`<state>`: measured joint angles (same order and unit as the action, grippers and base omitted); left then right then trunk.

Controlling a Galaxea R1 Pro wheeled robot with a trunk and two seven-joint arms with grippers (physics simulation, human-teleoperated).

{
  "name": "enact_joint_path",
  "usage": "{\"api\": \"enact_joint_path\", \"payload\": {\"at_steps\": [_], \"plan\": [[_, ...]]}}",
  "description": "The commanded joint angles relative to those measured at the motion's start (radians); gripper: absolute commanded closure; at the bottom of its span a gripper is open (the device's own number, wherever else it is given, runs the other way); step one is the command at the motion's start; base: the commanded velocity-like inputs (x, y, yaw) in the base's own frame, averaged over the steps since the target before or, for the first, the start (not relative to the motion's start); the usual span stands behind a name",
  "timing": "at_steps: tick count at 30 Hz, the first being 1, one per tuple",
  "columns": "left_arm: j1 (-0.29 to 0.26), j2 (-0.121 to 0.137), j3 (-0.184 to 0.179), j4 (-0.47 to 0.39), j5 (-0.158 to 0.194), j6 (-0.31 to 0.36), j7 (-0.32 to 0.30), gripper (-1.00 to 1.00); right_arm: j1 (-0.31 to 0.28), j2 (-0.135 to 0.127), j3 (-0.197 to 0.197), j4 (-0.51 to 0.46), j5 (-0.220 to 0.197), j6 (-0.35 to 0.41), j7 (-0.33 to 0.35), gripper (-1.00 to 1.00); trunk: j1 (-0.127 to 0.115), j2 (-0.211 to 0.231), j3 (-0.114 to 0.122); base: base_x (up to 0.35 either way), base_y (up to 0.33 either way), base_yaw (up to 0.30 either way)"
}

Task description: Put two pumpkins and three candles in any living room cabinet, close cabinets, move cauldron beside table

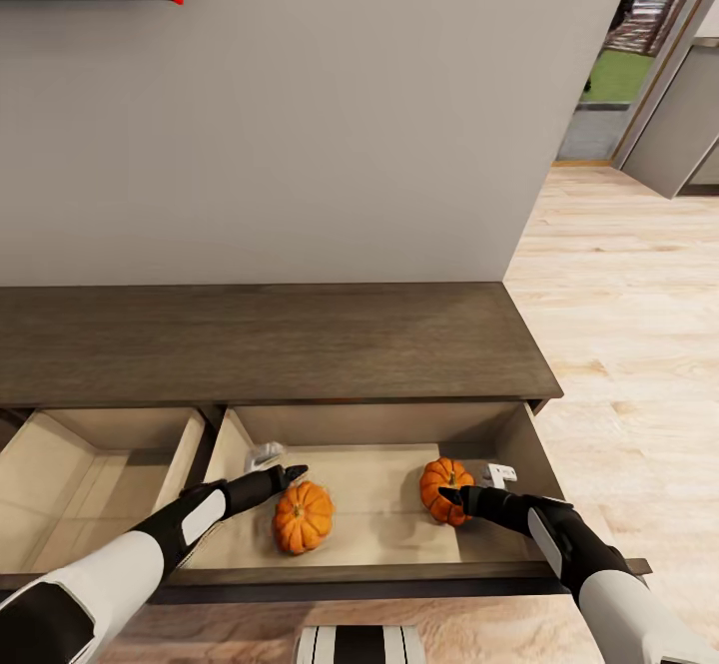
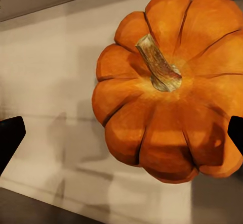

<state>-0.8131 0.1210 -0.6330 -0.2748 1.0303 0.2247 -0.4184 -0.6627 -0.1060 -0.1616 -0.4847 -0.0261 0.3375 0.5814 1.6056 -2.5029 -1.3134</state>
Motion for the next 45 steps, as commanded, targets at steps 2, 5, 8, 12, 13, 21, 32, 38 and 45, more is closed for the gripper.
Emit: {"api": "enact_joint_path", "payload": {"at_steps": [2, 5, 8, 12, 13, 21, 32, 38, 45], "plan": [[0.0, 0.011, 0.024, -0.012, 0.0, 0.001, -0.001, -1.0, 0.0, -0.001, 0.001, 0.0, 0.0, 0.0, 0.001, -1.0, 0.0, 0.0, 0.0, 0.0, 0.0, 0.0], [0.0, 0.013, 0.032, -0.014, -0.001, 0.001, -0.003, -1.0, 0.0, 0.0, 0.002, 0.0, 0.0, 0.0, 0.001, -1.0, 0.0, 0.0, 0.0, 0.0, 0.0, 0.0], [0.0, 0.012, 0.035, -0.017, 0.0, 0.001, -0.005, -1.0, 0.0, 0.0, 0.001, 0.0, 0.0, 0.0, 0.002, -1.0, 0.0, 0.0, 0.0, 0.0, 0.0, 0.0], [0.0, 0.0, 0.03, -0.058, -0.002, 0.007, -0.005, -1.0, 0.0, 0.0, 0.002, 0.0, 0.0, 0.0, 0.002, -1.0, 0.0, 0.0, 0.0, 0.0, 0.0, 0.0], [0.001, -0.012, 0.029, -0.061, -0.004, 0.007, -0.004, -1.0, 0.0, 0.0, 0.002, 0.0, 0.0, 0.0, 0.002, -1.0, 0.0, 0.0, 0.0, 0.0, 0.0, 0.0], [0.012, -0.099, 0.023, -0.054, -0.01, 0.004, 0.001, -1.0, 0.0, 0.0, 0.002, 0.0, 0.0, 0.0, 0.004, -1.0, 0.0, 0.0, 0.0, 0.0, 0.0, 0.0], [0.014, -0.101, -0.031, -0.054, -0.01, 0.002, 0.0, -1.0, 0.0, 0.0, 0.003, 0.002, 0.0, 0.0, 0.005, -1.0, 0.0, 0.0, 0.0, 0.0, 0.0, 0.0], [0.014, -0.101, -0.034, -0.062, -0.01, 0.002, -0.001, -1.0, 0.0, 0.002, 0.007, 0.002, 0.0, 0.001, 0.005, -1.0, 0.0, 0.0, 0.0, 0.0, 0.0, 0.0], [0.014, -0.12, -0.039, -0.051, -0.01, 0.012, 0.009, -1.0, 0.0, 0.0, 0.007, 0.002, 0.0, 0.001, 0.005, -1.0, -0.002, 0.001, 0.019, 0.0, 0.0, 0.0]]}}
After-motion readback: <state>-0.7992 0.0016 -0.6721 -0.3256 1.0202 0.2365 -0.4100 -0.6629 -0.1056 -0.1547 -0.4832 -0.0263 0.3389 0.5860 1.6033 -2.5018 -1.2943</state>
